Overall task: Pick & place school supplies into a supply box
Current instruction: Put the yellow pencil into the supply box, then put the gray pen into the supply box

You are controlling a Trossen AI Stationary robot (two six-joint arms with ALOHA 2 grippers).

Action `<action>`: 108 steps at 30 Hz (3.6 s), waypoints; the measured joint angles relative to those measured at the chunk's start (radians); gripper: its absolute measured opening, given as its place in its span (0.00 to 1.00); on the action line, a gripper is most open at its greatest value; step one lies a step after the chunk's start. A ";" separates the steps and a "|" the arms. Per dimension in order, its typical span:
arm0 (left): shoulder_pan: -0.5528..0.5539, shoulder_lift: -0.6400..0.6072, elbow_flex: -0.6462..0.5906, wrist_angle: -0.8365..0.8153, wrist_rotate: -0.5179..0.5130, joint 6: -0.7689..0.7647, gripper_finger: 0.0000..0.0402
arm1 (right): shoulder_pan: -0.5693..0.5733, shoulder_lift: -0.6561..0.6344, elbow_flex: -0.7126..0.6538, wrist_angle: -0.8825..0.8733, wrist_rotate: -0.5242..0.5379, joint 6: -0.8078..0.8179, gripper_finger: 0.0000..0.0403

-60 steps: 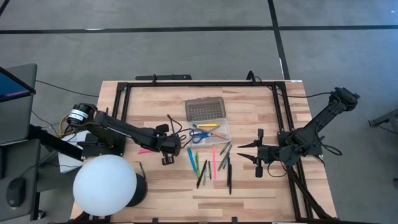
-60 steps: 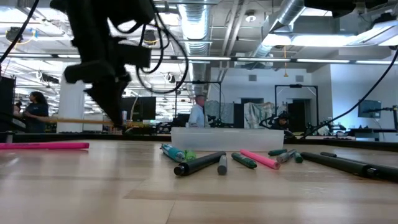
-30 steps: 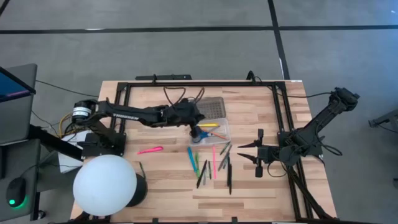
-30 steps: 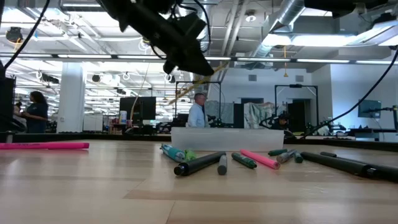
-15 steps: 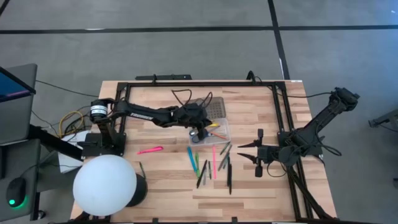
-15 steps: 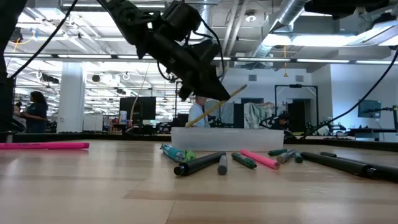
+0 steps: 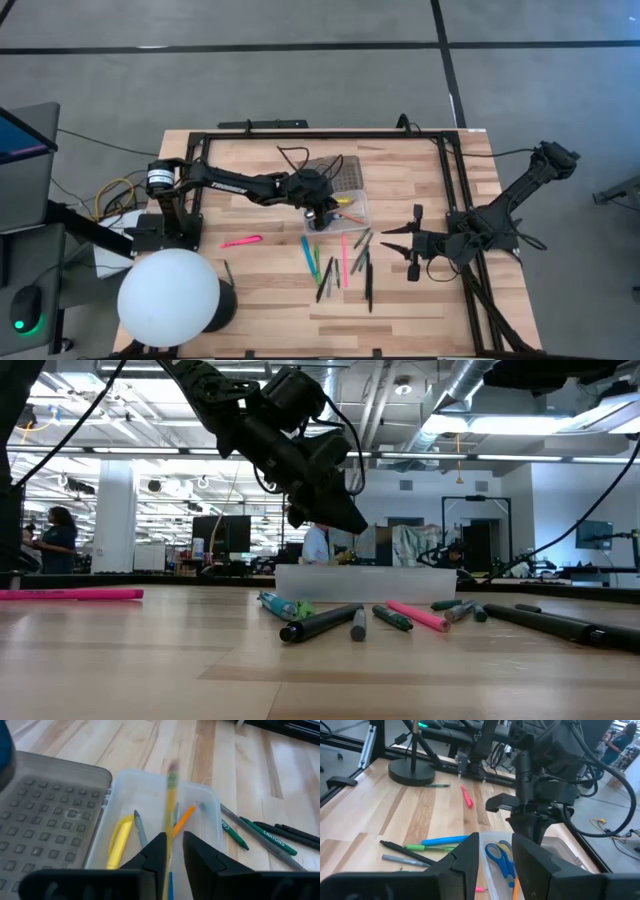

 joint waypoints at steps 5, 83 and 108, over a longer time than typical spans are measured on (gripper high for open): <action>-0.001 0.000 0.000 0.000 0.000 0.011 0.24 | -0.013 0.000 0.000 -0.004 0.000 0.000 0.27; -0.712 -0.075 -0.056 -0.420 -0.486 0.083 0.21 | -0.342 0.795 0.210 -0.032 -0.748 -0.005 0.26; -0.712 -0.075 -0.056 -0.420 -0.486 0.082 0.21 | -0.363 0.766 0.209 -0.091 -0.736 0.113 0.09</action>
